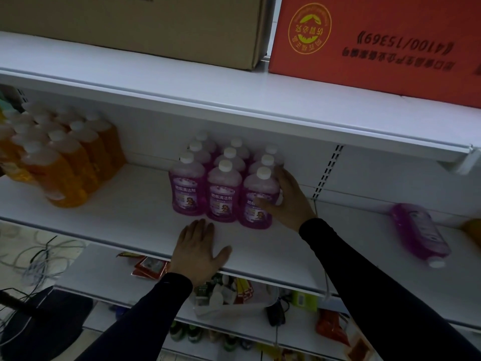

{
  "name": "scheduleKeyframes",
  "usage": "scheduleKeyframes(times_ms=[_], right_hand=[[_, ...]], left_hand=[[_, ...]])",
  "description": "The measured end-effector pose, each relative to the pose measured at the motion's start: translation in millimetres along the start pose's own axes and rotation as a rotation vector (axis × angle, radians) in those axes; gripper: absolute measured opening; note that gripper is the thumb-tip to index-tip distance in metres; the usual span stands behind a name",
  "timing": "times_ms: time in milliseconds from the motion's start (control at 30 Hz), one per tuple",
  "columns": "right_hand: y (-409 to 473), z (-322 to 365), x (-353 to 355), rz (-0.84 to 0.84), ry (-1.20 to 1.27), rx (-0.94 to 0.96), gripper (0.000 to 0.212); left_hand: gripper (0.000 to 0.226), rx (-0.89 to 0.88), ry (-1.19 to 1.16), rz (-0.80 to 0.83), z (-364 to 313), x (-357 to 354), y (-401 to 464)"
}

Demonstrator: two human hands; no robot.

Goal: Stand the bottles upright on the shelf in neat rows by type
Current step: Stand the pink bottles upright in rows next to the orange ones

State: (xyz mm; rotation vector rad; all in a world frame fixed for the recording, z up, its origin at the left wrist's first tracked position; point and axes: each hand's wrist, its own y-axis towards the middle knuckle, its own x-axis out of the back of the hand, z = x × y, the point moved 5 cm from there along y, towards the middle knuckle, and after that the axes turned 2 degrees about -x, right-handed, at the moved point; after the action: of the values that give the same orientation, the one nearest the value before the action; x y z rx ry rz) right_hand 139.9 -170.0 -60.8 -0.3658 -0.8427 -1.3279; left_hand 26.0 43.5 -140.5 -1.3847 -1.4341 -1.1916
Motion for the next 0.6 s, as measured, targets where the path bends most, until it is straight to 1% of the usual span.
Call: scheduleKeyframes(times_ms=[167, 333, 400, 433, 500, 567, 600], right_hand=[[2.4, 3.0, 2.5, 0.029, 0.028, 0.028, 0.103], [-1.0, 1.1, 5.0, 0.037, 0.091, 0.023, 0.111], [-8.0, -6.2, 8.3, 0.02, 0.089, -0.02, 0.109], [-12.9, -12.1, 11.9, 0.001, 0.086, -0.049, 0.105], [-25.7, -27.2, 26.7, -0.09, 0.092, -0.061, 0.088], [-42.1, -45.6, 52.8, -0.245, 0.061, -0.036, 0.066], [-51.4, -57.4, 69.1, -0.338, 0.003, -0.031, 0.057]], left_hand=[[0.088, -0.004, 0.001, -0.019, 0.5, -0.9, 1.5], [0.098, 0.003, 0.003, 0.011, 1.7, -0.2, 3.0], [0.093, -0.015, -0.013, 0.038, 0.2, 1.7, 3.2], [0.088, -0.048, -0.034, 0.041, -3.2, 2.9, 3.0], [0.077, -0.138, -0.098, 0.04, -19.3, 6.4, 2.3], [0.067, -0.226, -0.161, 0.051, -45.1, 9.7, 3.2], [0.064, -0.273, -0.173, 0.054, -60.8, 10.3, 5.3]])
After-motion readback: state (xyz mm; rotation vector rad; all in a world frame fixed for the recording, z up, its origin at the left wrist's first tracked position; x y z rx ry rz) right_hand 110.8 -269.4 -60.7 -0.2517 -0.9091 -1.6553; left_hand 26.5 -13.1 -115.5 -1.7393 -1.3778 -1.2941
